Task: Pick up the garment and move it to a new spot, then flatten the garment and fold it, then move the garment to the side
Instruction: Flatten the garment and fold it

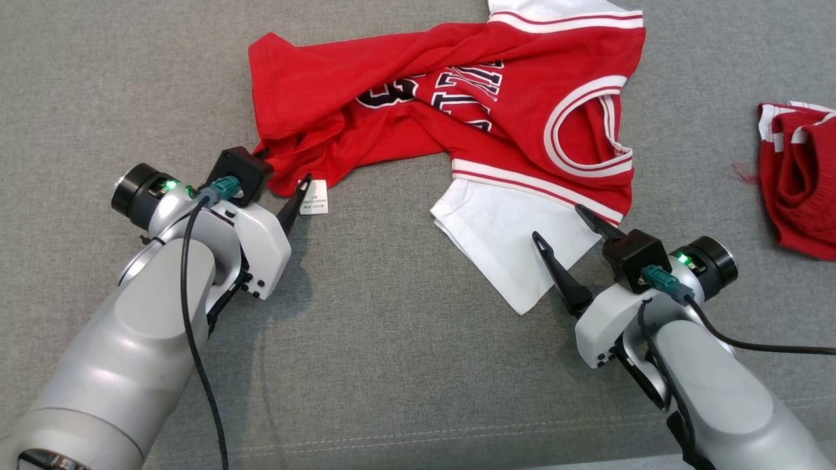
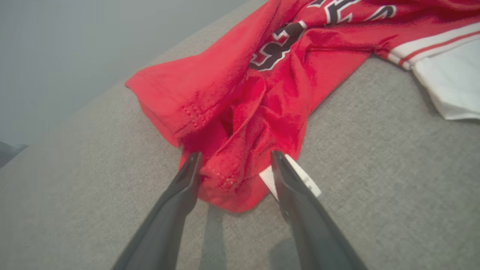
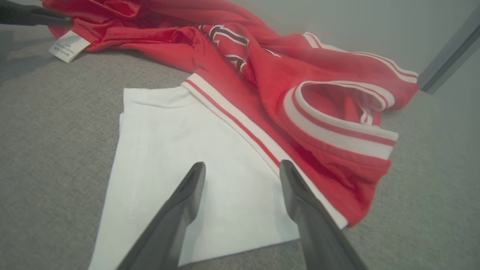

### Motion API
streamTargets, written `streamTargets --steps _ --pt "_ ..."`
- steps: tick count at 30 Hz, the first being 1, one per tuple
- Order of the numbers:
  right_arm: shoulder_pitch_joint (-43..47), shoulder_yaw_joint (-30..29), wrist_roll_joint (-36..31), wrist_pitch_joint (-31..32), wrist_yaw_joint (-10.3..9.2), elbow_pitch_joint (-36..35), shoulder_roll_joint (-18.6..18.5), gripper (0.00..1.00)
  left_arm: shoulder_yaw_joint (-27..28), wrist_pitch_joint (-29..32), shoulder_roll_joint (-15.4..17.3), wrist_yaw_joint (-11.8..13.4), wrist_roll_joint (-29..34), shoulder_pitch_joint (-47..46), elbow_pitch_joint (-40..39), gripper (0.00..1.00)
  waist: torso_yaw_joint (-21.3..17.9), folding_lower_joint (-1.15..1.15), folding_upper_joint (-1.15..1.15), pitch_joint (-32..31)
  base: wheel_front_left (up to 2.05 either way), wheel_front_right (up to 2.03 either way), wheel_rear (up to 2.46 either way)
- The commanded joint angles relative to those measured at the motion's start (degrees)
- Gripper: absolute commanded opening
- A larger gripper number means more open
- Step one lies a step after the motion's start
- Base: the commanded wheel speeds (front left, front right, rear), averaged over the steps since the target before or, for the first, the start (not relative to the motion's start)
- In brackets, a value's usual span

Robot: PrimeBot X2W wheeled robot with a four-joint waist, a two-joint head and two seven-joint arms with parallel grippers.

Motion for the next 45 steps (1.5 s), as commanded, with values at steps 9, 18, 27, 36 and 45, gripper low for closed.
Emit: streamTargets --steps 9,18,27,36,45 --pt "1.2 1.0 0.8 -0.1 0.17 -0.9 0.3 1.00 -11.2 4.1 7.2 -0.4 -10.4 -4.0 -5.6 0.91 0.7 0.00 0.00 -0.3 0.00 0.00 0.00" --pt "1.1 1.1 1.0 0.1 0.17 -0.9 0.4 1.00 -19.9 6.2 9.6 -0.4 -14.3 -6.1 -6.7 0.64 0.6 0.00 0.00 -0.4 0.00 0.00 0.00" --pt "1.3 0.8 1.1 0.2 0.17 -1.0 0.3 1.00 -22.3 1.9 8.9 -0.3 -13.2 -9.5 -3.4 1.00 0.5 0.00 0.00 -0.4 0.00 0.00 0.00" --pt "1.4 1.0 1.1 0.5 0.17 -1.0 0.7 1.00 -27.7 2.1 8.4 -0.4 -11.9 -11.3 -1.4 1.00 -0.3 0.00 0.00 -0.2 0.00 0.00 0.00" --pt "1.3 0.8 1.1 0.3 0.17 -1.0 1.0 1.00 -29.6 4.7 9.0 -0.4 -14.9 -11.5 -1.6 0.44 -1.1 0.00 0.00 0.1 0.00 0.00 0.00"
